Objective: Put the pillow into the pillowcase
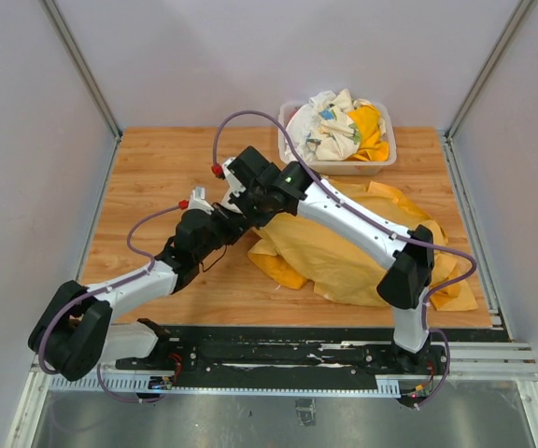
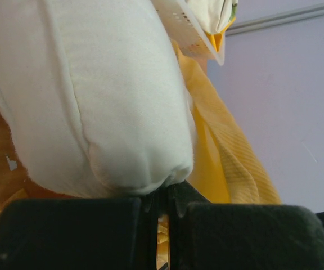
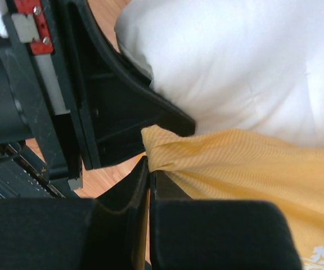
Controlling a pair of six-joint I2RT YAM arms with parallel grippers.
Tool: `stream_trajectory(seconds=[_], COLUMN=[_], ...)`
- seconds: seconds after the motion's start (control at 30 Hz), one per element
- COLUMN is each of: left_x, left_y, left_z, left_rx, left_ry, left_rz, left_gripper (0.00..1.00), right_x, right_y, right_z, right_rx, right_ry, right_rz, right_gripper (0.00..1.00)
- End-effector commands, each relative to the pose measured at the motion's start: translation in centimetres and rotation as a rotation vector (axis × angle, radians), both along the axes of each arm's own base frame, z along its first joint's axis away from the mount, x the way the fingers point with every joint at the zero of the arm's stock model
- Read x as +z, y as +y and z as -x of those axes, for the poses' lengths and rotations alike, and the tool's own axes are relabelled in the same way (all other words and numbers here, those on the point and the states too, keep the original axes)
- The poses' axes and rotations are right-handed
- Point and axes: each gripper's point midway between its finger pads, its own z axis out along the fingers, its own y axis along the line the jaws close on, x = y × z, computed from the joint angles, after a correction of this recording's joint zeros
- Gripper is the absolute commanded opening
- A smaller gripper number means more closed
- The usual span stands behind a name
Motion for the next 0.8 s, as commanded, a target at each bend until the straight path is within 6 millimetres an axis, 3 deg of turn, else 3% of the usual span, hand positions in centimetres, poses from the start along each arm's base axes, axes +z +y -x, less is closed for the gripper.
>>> stream_trajectory(seconds=[0.0,0.13,0.2,0.37,0.5,0.67,0.77], left_x=[0.0,-2.1,-3.6,-5.5,-6.7,-6.1,-4.9], left_y=[-3.0,-2.7,-2.0,-0.8,0.3,3.5,6.5], left_z=[1.9,1.9,2.3,3.4,4.1,4.2,3.6], left_rx=[-0.169,-0.16,-0.146,-0.128,-0.101,-0.004,0.094], left_ry=[-0.016,0.052,0.104,0.175,0.231,0.258,0.229], left_rz=[0.054,-0.006,-0.063,-0.115,-0.159,-0.207,-0.264], left_gripper=[0.0,0.05,0.13,0.46,0.64,0.77,0.95], right_x=[2.3,0.5,-0.4,-1.0,-1.4,-1.8,-2.0], right_y=[1.4,0.0,-0.9,-2.0,-2.1,-2.5,-2.6], right_z=[0.7,1.6,2.2,3.1,3.6,4.0,4.2], right_rx=[0.013,-0.012,-0.023,-0.044,-0.043,-0.039,-0.039], right_ry=[-0.045,-0.01,0.006,0.014,0.031,0.043,0.05], right_rz=[-0.139,-0.105,-0.091,-0.106,-0.112,-0.107,-0.105], right_gripper=[0.01,0.01,0.01,0.01,0.01,0.01,0.01])
